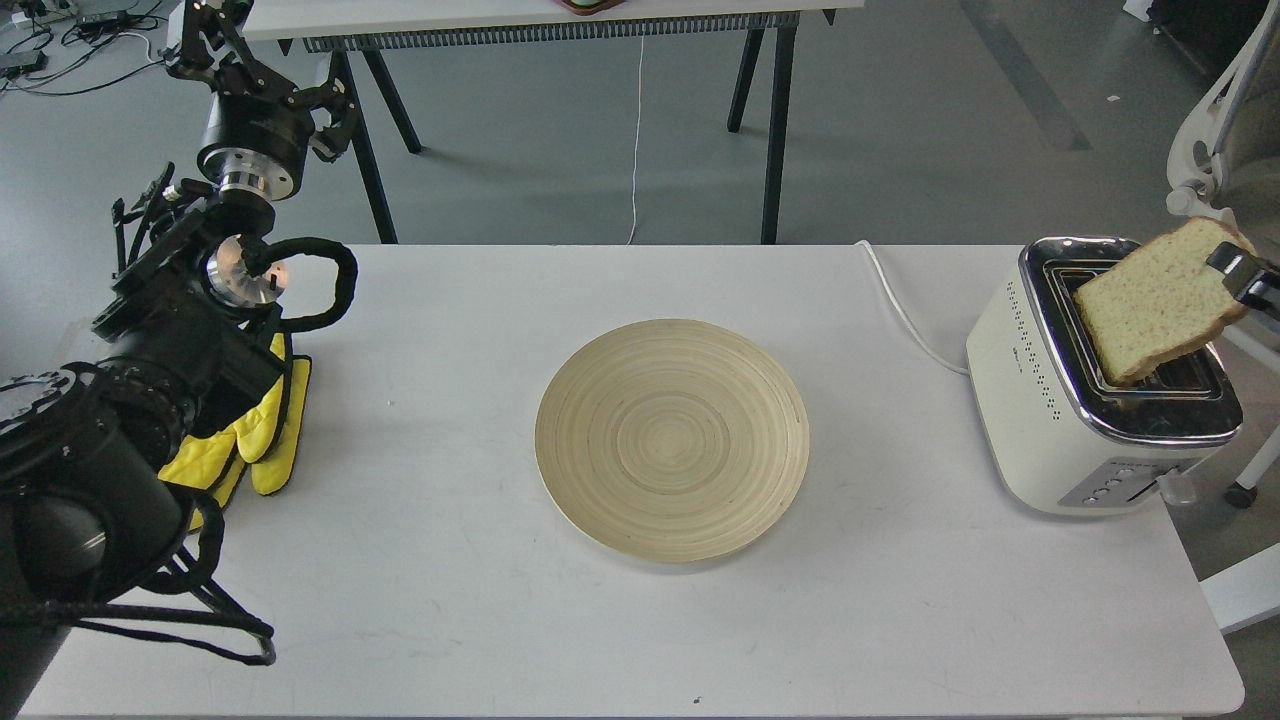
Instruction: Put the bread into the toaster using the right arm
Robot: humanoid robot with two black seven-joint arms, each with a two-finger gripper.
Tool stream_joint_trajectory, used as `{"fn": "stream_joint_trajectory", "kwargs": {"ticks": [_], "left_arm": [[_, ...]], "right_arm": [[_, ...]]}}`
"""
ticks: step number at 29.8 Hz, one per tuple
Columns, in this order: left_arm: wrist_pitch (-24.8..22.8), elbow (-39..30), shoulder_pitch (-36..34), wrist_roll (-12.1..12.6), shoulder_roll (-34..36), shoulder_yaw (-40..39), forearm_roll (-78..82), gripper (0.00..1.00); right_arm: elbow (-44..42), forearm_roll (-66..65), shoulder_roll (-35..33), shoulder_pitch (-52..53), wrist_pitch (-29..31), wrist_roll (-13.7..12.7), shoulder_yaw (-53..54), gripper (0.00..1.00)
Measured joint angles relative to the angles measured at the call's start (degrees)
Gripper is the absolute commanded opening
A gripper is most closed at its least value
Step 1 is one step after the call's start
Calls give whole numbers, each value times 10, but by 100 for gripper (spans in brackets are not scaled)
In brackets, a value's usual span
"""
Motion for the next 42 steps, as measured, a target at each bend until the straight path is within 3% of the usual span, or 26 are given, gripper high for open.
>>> {"fn": "stream_joint_trajectory", "kwargs": {"ticks": [6, 9, 13, 18, 24, 34, 42], "left_arm": [[0, 0, 0, 0, 0, 0, 0, 100], [0, 0, 0, 0, 0, 0, 0, 100], [0, 0, 0, 0, 0, 0, 0, 100], [0, 0, 0, 0, 0, 0, 0, 100], [0, 0, 0, 1, 0, 0, 0, 100], [0, 0, 0, 1, -1, 0, 0, 100], [0, 0, 0, 1, -1, 0, 0, 100]], "right_arm": [[6, 9, 18, -1, -15, 1, 4, 66], [16, 12, 31, -1, -16, 1, 17, 97], [20, 34, 52, 0, -17, 2, 72, 99], [15, 173, 105, 0, -8, 2, 177, 100], [-20, 329, 177, 6, 73, 0, 279, 100], [-267, 460, 382, 6, 286, 1, 464, 100], [-407, 550, 429, 45, 370, -47, 512, 100]]}}
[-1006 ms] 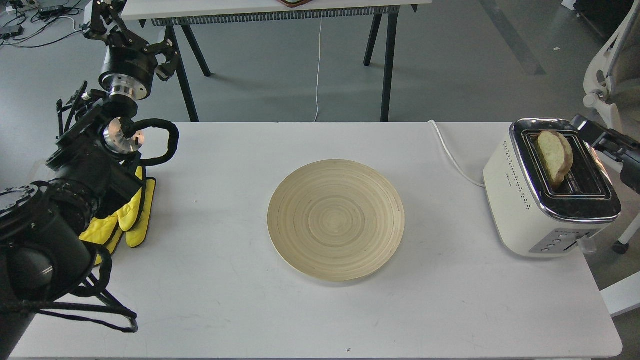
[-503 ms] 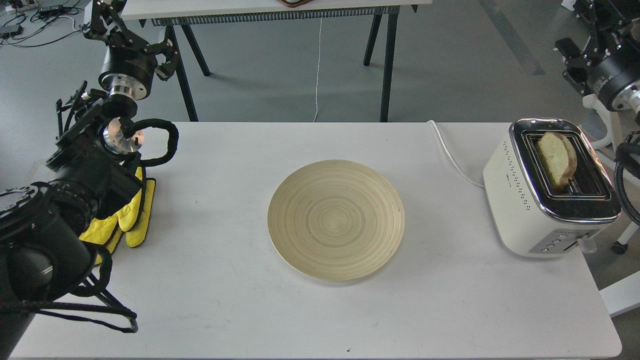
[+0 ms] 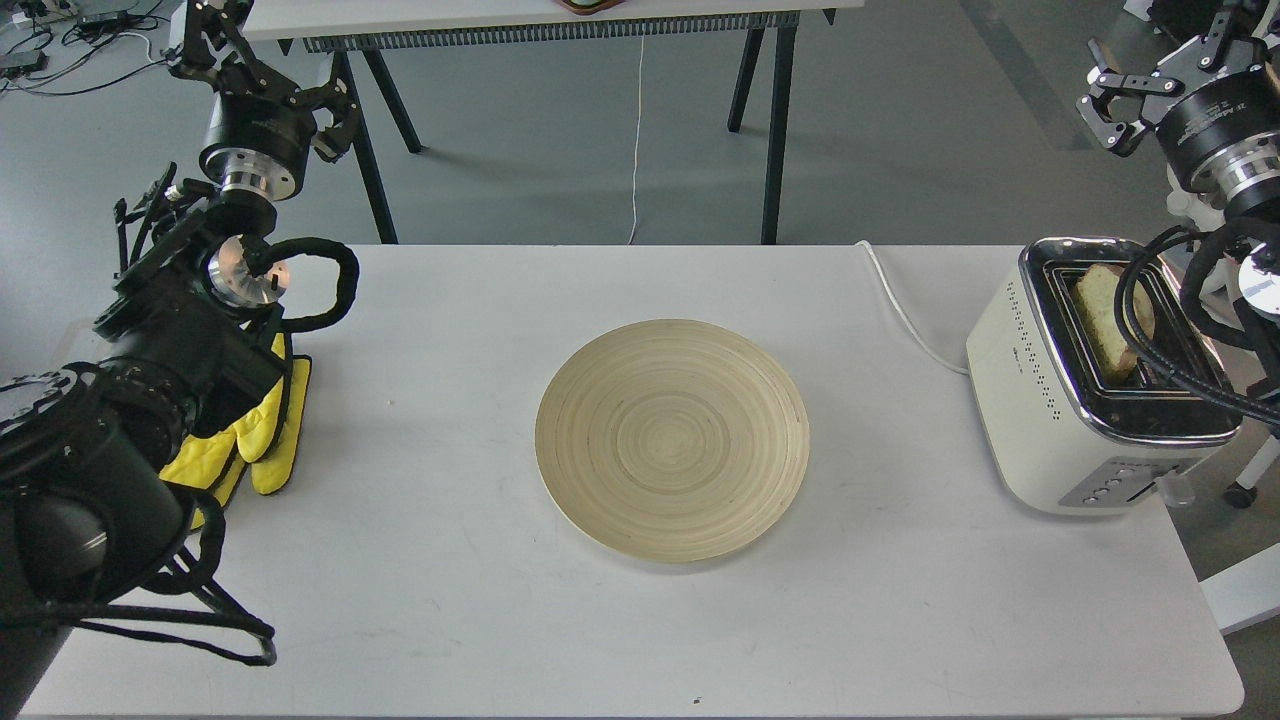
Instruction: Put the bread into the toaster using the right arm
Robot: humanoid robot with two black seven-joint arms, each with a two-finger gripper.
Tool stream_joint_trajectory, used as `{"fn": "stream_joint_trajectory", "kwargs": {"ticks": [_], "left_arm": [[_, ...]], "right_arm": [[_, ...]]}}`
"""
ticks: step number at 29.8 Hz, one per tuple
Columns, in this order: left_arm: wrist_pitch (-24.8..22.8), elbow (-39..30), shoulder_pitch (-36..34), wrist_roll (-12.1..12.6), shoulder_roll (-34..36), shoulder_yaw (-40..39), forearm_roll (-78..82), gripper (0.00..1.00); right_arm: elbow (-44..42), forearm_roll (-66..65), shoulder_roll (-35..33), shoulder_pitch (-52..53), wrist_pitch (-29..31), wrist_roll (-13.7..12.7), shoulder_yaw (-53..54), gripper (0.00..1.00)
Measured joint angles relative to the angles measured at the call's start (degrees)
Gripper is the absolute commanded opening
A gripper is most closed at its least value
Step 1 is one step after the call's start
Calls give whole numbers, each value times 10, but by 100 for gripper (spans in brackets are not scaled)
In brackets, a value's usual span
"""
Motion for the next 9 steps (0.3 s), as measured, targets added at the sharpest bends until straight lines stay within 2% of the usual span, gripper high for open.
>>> {"fn": "stream_joint_trajectory", "kwargs": {"ticks": [4, 9], "left_arm": [[0, 0, 0, 0, 0, 0, 0, 100], [0, 0, 0, 0, 0, 0, 0, 100]], "right_arm": [[-33, 8, 21, 13, 3, -1, 0, 100], [-38, 8, 31, 17, 2, 21, -8, 100]]}}
